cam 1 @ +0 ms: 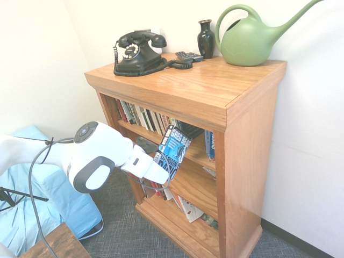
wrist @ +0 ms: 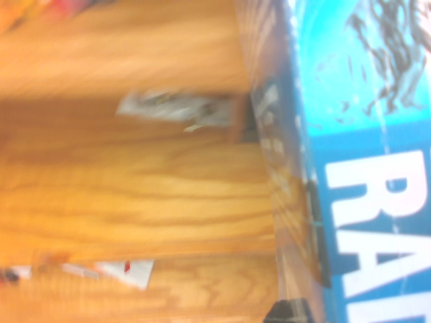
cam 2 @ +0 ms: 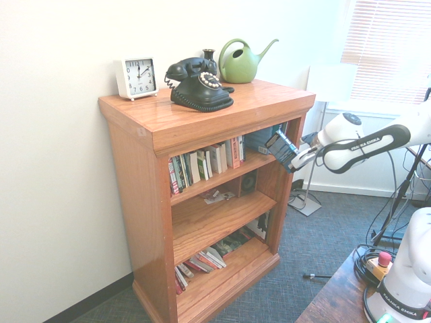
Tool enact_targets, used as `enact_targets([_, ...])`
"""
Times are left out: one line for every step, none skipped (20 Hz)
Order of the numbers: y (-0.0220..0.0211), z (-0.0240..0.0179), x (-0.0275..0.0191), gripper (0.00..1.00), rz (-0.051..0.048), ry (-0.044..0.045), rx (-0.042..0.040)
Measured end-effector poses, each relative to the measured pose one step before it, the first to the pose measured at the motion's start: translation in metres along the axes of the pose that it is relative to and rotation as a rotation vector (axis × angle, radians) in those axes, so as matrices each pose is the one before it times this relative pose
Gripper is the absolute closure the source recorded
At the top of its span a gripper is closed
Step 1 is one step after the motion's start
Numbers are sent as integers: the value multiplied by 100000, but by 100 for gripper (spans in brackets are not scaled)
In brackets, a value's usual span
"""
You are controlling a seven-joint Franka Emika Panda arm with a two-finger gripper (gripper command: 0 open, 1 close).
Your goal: Shelf the books
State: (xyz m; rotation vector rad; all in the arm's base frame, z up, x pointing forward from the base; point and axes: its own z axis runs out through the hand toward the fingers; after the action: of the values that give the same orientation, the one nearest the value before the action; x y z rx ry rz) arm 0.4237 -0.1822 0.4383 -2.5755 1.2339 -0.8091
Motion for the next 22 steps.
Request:
enact_targets([481,-301,589,100,-86,-550,500])
enact_targets([40,127,64,100,-566,-662,51])
enact_targets([-161,460,-169,100,-751,-913,-221])
enact_targets([-157,568,-209,100,-759,-944,-655])
enact_targets([-167,608,-164,100,-585,-812,-843])
enact_targets([-223,506,-30,100,-588,-483,-818])
enact_targets([-268,383,119,100,-579,-176,-756])
enact_targets([-236,248,190,100,-421,-230,-616])
enact_targets([-283,49,347,100,-363,-467,-509])
enact_targets([-254,-85,359,100,-329,-781,-303])
enact_targets([-247,-180,368,100,-238,-754,-134])
enact_targets([-221,-248,352,100,-261,-484,102])
enact_targets([-182,-216,244,100,-423,-932,41])
enact_targets([-194,-258,307,100,-376,-771,-120])
enact_targets([-168,-173,220,100,-259,-729,-109])
enact_targets([-210,-134,271,100,-303,-633,-63])
enact_targets([-159,-42,256,100,-212,-668,-230])
enact_targets([-142,-28,304,100,-191,-579,-189])
enact_targets([-65,118,264,100,80,-616,-28])
enact_targets([-85,199,266,100,138,-539,419])
enact_targets([-49,348,229,100,63,-745,420])
enact_targets([-78,427,290,100,187,-504,246])
